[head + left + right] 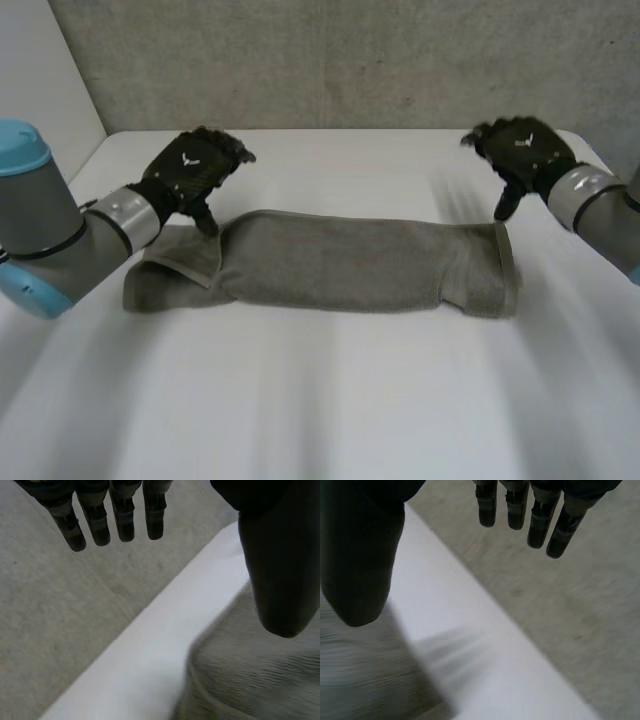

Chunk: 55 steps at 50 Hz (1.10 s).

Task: Fold the towel.

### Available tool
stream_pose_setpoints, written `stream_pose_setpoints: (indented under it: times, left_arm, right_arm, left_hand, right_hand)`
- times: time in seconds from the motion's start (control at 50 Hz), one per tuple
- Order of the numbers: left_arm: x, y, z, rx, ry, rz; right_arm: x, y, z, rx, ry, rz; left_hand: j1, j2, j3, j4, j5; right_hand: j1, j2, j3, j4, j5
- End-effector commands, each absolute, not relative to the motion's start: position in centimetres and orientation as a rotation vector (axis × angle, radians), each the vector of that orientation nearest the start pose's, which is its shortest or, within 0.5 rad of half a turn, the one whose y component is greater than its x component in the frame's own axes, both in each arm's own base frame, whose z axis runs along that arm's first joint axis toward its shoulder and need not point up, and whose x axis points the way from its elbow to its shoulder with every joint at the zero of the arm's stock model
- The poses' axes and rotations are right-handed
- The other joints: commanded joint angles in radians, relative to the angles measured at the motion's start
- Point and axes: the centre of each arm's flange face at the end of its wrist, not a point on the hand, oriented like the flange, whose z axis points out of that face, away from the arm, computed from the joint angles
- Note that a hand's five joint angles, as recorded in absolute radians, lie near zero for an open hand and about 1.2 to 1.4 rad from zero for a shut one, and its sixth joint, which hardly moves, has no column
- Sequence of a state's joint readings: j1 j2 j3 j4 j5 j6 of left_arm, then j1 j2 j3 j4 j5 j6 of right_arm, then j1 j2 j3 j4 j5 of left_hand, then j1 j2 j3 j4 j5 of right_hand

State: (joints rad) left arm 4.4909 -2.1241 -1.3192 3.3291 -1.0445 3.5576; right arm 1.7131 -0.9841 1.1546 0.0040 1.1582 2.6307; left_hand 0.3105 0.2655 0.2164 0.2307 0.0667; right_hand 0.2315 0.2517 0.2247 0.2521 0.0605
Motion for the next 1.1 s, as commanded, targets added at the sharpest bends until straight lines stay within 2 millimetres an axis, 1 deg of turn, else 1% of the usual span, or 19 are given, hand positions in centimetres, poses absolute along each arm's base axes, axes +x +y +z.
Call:
stream_pose_setpoints:
  times: [0.02, 0.04, 0.08, 0.14, 0.18, 0.2, 0.22, 0.24, 0.3, 0.34, 0.5, 0.62, 0.66, 0.68, 0.72, 0.88, 1.0, 1.06, 1.1]
  left_arm:
    - [-24.6, -32.6, 18.1, 1.33, 2.341, -2.105]
    - [-24.6, -32.6, 18.1, 1.33, 2.341, -2.105]
    - [-23.6, -32.8, 17.3, 1.311, 2.352, -2.06]
    - [-23.0, -33.2, 16.9, 1.309, 2.332, -2.042]
    - [-22.5, -34.0, 15.5, 1.349, 2.287, -1.987]
    - [-22.5, -34.0, 15.5, 1.349, 2.286, -1.986]
    - [-22.2, -34.7, 14.8, 1.362, 2.26, -1.963]
    - [-21.8, -35.5, 14.4, 1.364, 2.221, -1.954]
    - [-21.5, -36.1, 14.0, 1.365, 2.209, -1.943]
    - [-21.4, -36.7, 12.9, 1.379, 2.208, -1.92]
    - [-21.4, -37.2, 11.6, 1.387, 2.226, -1.903]
    - [-20.9, -38.9, 11.8, 1.327, 2.169, -1.935]
    - [-19.9, -40.5, 12.3, 1.248, 2.108, -1.957]
    - [-19.9, -40.6, 12.3, 1.247, 2.107, -1.958]
    - [-19.5, -42.1, 12.7, 1.189, 2.037, -1.99]
    - [-18.9, -44.8, 13.4, 1.097, 1.97, -2.031]
    - [-18.6, -45.2, 13.5, 1.037, 2.017, -2.06]
    - [-18.8, -44.7, 13.4, 1.02, 2.07, -2.065]
    - [-19.2, -43.6, 12.8, 1.032, 2.129, -2.047]
  right_arm:
    - [21.6, -33.9, 18.9, -1.163, 2.201, -1.651]
    - [21.6, -33.9, 18.9, -1.164, 2.201, -1.651]
    - [21.0, -32.8, 17.8, -1.215, 2.218, -1.601]
    - [20.7, -32.5, 17.3, -1.234, 2.223, -1.587]
    - [20.0, -32.3, 16.5, -1.248, 2.236, -1.574]
    - [20.0, -32.3, 16.5, -1.248, 2.236, -1.574]
    - [19.8, -32.3, 16.2, -1.255, 2.241, -1.575]
    - [19.7, -32.3, 16.0, -1.253, 2.244, -1.58]
    - [19.2, -32.6, 15.6, -1.24, 2.254, -1.597]
    - [18.9, -32.8, 15.5, -1.232, 2.262, -1.602]
    - [17.8, -33.6, 15.3, -1.206, 2.284, -1.652]
    - [17.8, -33.7, 14.5, -1.205, 2.288, -1.666]
    - [17.8, -33.7, 14.1, -1.203, 2.294, -1.652]
    - [17.8, -33.7, 14.1, -1.203, 2.294, -1.651]
    - [17.8, -33.6, 13.8, -1.201, 2.301, -1.642]
    - [17.8, -33.0, 13.4, -1.199, 2.314, -1.61]
    - [17.9, -32.3, 13.3, -1.201, 2.317, -1.593]
    - [17.9, -32.2, 13.4, -1.202, 2.315, -1.595]
    - [17.8, -32.0, 13.5, -1.198, 2.316, -1.602]
  left_hand:
    - [-0.076, -0.031, -0.042, -0.056, -0.007]
    - [-0.076, -0.031, -0.042, -0.056, -0.007]
    - [-0.073, -0.029, -0.042, -0.056, -0.004]
    - [-0.073, -0.029, -0.042, -0.056, -0.004]
    - [-0.076, -0.031, -0.042, -0.056, -0.007]
    - [-0.076, -0.031, -0.042, -0.056, -0.007]
    - [-0.076, -0.031, -0.042, -0.056, -0.007]
    - [-0.076, -0.031, -0.042, -0.056, -0.007]
    - [-0.079, -0.034, -0.042, -0.056, -0.01]
    - [-0.076, -0.031, -0.042, -0.056, -0.007]
    - [-0.076, -0.031, -0.042, -0.056, -0.007]
    - [-0.076, -0.031, -0.042, -0.056, -0.007]
    - [-0.076, -0.031, -0.042, -0.056, -0.007]
    - [-0.076, -0.031, -0.042, -0.056, -0.007]
    - [-0.074, -0.029, -0.042, -0.056, -0.004]
    - [-0.071, -0.026, -0.042, -0.056, -0.001]
    - [-0.068, -0.023, -0.042, -0.056, 0.002]
    - [-0.068, -0.023, -0.042, -0.056, 0.002]
    - [-0.065, -0.02, -0.042, -0.056, 0.005]
  right_hand:
    - [-0.057, -0.077, -0.05, -0.078, -0.06]
    - [-0.057, -0.077, -0.05, -0.078, -0.06]
    - [-0.057, -0.077, -0.05, -0.078, -0.06]
    - [-0.057, -0.077, -0.05, -0.078, -0.06]
    - [-0.057, -0.077, -0.05, -0.078, -0.06]
    - [-0.057, -0.077, -0.05, -0.078, -0.06]
    - [-0.057, -0.077, -0.05, -0.078, -0.06]
    - [-0.057, -0.077, -0.05, -0.078, -0.06]
    - [-0.057, -0.077, -0.05, -0.078, -0.06]
    - [-0.057, -0.077, -0.05, -0.078, -0.06]
    - [-0.057, -0.077, -0.05, -0.078, -0.06]
    - [-0.015, -0.035, -0.05, -0.078, -0.018]
    - [0.006, -0.014, -0.05, -0.078, 0.002]
    - [0.006, -0.014, -0.05, -0.078, 0.003]
    - [0.015, -0.005, -0.05, -0.078, 0.011]
    - [0.015, -0.005, -0.05, -0.078, 0.011]
    - [0.053, 0.033, -0.05, -0.078, 0.049]
    - [0.077, 0.056, -0.05, -0.078, 0.073]
    - [0.082, 0.062, -0.05, -0.078, 0.079]
